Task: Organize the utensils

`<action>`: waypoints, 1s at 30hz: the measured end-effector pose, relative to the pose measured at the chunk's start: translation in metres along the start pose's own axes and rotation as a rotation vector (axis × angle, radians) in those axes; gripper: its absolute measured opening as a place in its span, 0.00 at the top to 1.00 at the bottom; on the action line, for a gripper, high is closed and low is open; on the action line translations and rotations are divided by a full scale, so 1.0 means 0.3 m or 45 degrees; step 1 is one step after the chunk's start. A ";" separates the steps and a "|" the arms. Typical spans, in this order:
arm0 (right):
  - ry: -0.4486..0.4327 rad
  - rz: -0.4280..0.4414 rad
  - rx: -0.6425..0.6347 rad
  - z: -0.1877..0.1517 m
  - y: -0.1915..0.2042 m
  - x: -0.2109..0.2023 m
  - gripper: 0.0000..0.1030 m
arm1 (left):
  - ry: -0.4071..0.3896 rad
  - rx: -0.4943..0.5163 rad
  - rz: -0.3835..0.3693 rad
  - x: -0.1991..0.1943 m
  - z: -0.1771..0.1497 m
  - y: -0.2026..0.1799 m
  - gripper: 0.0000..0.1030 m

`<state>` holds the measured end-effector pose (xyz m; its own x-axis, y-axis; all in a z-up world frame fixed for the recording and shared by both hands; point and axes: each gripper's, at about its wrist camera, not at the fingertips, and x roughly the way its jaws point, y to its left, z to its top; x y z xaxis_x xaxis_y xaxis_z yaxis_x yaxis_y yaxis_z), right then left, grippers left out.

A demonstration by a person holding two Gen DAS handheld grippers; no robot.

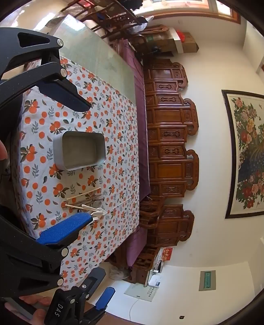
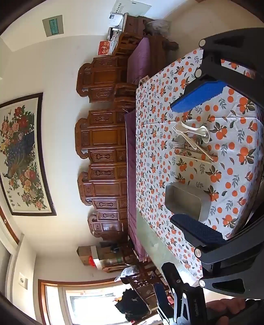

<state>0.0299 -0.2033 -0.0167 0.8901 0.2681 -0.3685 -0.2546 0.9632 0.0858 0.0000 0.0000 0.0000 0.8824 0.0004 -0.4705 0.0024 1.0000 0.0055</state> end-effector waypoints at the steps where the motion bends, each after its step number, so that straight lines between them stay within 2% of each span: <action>1: -0.008 0.000 -0.004 0.000 0.000 -0.001 0.02 | -0.003 0.007 0.004 0.000 0.000 -0.001 0.07; 30: -0.008 0.009 0.001 0.016 -0.001 0.004 0.02 | -0.009 0.001 0.007 -0.002 0.015 -0.012 0.07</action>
<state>0.0330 -0.2033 -0.0129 0.8906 0.2747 -0.3624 -0.2604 0.9614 0.0889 0.0016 -0.0036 0.0042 0.8856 0.0056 -0.4644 -0.0016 1.0000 0.0088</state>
